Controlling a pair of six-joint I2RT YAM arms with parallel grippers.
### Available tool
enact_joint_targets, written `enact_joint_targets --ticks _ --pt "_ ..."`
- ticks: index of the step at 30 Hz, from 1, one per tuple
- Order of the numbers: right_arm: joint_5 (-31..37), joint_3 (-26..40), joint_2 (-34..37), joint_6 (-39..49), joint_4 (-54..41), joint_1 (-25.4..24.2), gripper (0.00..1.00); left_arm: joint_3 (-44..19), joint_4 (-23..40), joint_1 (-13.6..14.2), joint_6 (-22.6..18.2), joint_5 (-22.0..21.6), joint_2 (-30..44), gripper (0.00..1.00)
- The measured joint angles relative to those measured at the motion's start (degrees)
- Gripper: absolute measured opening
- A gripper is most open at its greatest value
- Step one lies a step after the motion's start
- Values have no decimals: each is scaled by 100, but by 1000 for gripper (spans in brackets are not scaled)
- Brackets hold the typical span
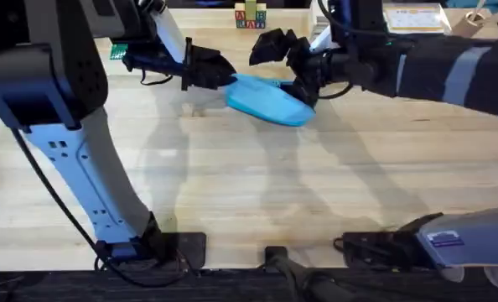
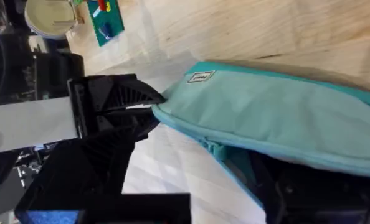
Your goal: Unzip the bag, pick up the pens from the table one at a time and place them inside, then zip the bag closed.
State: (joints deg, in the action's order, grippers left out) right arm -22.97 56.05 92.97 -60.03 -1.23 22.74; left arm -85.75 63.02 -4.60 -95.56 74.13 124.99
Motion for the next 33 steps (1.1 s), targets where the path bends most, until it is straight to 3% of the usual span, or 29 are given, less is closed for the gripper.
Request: enact_joint_targets --ticks 14,24,33 --pt "-32 0 -744 43 0 -59 998 -1 0 0 1 0 0 42" --pt "-107 0 -890 47 128 -59 997 -1 0 0 0 0 0 42" --pt "-128 0 -1426 754 168 -57 997 -1 0 0 1 0 0 42"
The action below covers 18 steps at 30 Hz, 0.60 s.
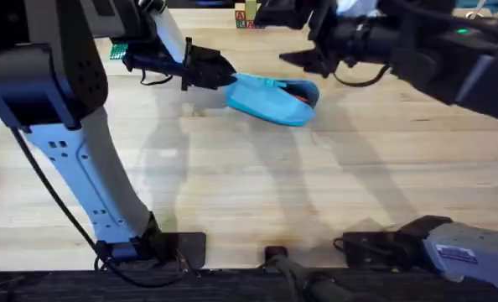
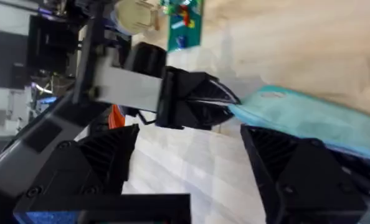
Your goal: Unzip the bag, pick up the pens from the table one at a time and place them inside, then zip the bag closed.
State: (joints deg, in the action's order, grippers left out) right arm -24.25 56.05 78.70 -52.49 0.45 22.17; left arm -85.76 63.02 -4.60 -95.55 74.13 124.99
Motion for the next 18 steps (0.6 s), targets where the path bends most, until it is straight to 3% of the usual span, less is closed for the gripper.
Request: enact_joint_targets --ticks 7,18 --pt "8 0 -569 1035 -350 0 996 1 0 0 0 0 0 42" --pt "268 475 -836 2433 -2317 0 997 0 0 0 0 0 0 42"
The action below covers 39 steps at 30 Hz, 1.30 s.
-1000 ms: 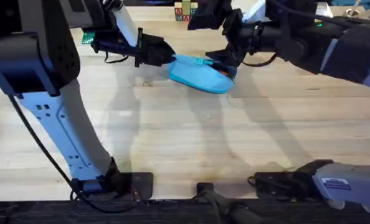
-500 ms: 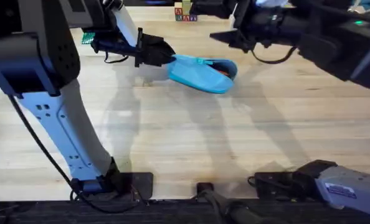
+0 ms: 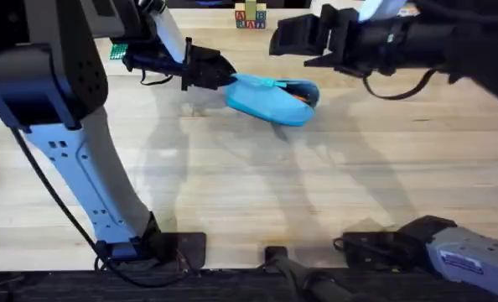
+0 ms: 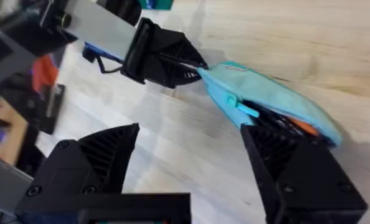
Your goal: Unzip the bag, pick up the pens from the table one at a time and place them inside, then zip the bag closed.
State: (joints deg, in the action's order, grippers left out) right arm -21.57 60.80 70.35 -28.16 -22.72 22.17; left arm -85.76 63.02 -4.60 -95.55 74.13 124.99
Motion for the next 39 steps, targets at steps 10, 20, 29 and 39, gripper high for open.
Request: enact_joint_targets --ticks 10,20,29,39 --pt "443 637 -2 1098 -894 4 996 0 0 2 0 0 0 42" --pt "1009 1093 0 2134 -1845 4 996 0 0 0 0 0 0 42" --pt "1586 1874 195 3087 -2505 90 996 0 0 0 -1 0 0 42" --pt "2393 2518 1154 3701 -2625 783 996 0 0 0 0 0 0 42"
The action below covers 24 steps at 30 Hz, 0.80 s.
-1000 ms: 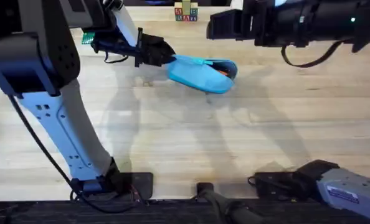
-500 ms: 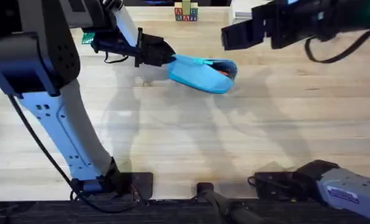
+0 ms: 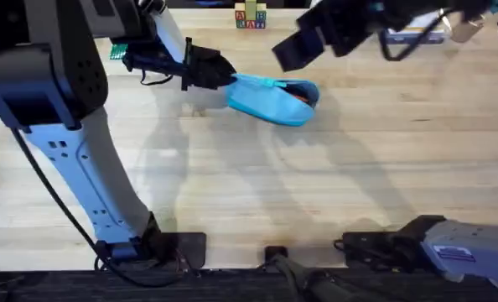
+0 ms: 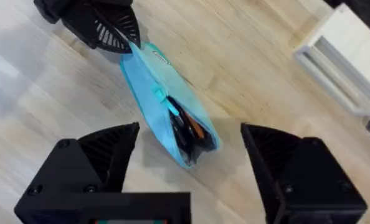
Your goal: Unzip the bag, pick up the pens from the table one at a time and place them inside, then zip the bag closed.
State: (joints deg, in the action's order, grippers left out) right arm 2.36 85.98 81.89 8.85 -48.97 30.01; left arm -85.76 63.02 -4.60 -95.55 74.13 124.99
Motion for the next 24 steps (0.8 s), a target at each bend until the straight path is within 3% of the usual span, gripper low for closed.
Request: enact_joint_targets --ticks 8,24 --pt "288 128 668 584 389 400 995 0 0 0 0 0 0 42" --pt "288 128 1320 2020 362 465 997 0 0 0 0 0 0 42"
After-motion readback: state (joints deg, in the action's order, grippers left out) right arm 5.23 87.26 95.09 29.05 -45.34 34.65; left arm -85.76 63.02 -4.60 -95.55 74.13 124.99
